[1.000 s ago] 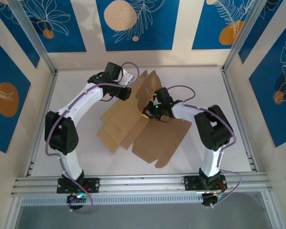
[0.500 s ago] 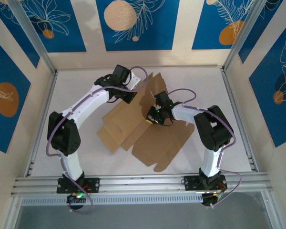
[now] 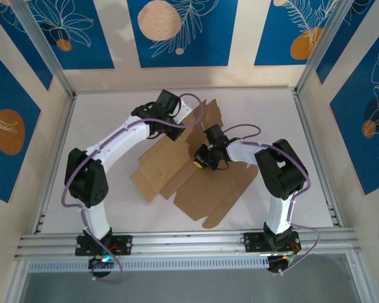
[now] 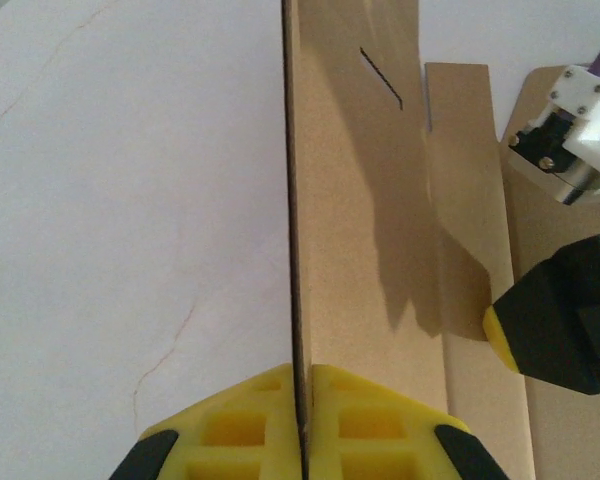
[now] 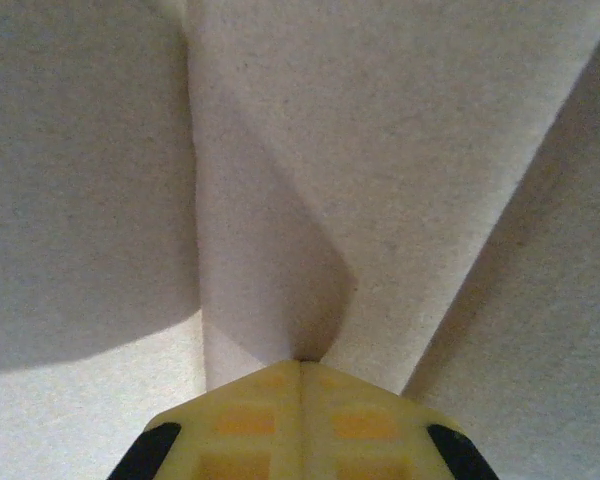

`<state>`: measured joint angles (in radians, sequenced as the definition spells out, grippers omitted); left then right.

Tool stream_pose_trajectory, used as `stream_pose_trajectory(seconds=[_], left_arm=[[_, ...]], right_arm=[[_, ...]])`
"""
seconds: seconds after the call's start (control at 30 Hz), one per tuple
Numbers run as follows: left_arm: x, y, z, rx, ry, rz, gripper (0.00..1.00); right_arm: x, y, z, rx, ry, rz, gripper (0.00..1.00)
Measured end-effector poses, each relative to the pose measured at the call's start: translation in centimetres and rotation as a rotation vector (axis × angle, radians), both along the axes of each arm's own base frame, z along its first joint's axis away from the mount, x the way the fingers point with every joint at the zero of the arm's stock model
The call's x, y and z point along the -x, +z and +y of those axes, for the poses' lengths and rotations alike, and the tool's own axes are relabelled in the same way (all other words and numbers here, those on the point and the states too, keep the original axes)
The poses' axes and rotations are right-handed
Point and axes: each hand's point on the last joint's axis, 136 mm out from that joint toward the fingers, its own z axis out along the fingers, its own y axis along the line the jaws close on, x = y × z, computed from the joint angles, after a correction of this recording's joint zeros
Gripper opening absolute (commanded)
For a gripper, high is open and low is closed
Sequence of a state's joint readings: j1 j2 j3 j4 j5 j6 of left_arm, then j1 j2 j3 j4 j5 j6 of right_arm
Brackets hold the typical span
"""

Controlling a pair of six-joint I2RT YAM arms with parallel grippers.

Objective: Fold the paper box

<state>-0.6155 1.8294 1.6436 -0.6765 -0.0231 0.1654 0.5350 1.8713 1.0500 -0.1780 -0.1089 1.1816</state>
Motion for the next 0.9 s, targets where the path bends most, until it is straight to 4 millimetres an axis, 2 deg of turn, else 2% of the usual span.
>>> stream_pose_trajectory(seconds=[0.37, 0.47, 0.57, 0.67, 0.77, 0.87, 0.9], left_arm=[[3.8, 0.5, -4.5, -0.071, -0.082, -0.097, 0.00], [3.9, 0.4, -4.6, -0.092, -0.073, -0.129, 0.00], [3.1, 0.3, -4.0, -0.123, -0.051, -0.168, 0.00], [2.9, -0.2, -3.5, -0.159, -0.058, -0.184, 0.00], [2.9, -0.7, -3.3, -0.197, -0.089, -0.202, 0.00], [2.3, -0.7, -3.2, -0.249, -0.122, -0.249, 0.00], [2.0, -0.6, -3.2, -0.270, -0.137, -0.270, 0.00]], right_arm=[[-0.2, -0.2, 0.2, -0.005, -0.104, 0.048, 0.00], [-0.2, -0.2, 0.0, -0.026, -0.114, 0.035, 0.00], [0.4, 0.0, -0.8, -0.044, -0.123, 0.020, 0.01], [1.5, 0.1, -2.8, -0.066, -0.151, 0.018, 0.16], [1.4, 1.6, -5.8, -0.110, -0.210, -0.016, 0.27], [0.0, 5.3, -8.5, -0.155, -0.255, -0.119, 0.36], [-0.6, 7.2, -9.6, -0.170, -0.270, -0.172, 0.38]])
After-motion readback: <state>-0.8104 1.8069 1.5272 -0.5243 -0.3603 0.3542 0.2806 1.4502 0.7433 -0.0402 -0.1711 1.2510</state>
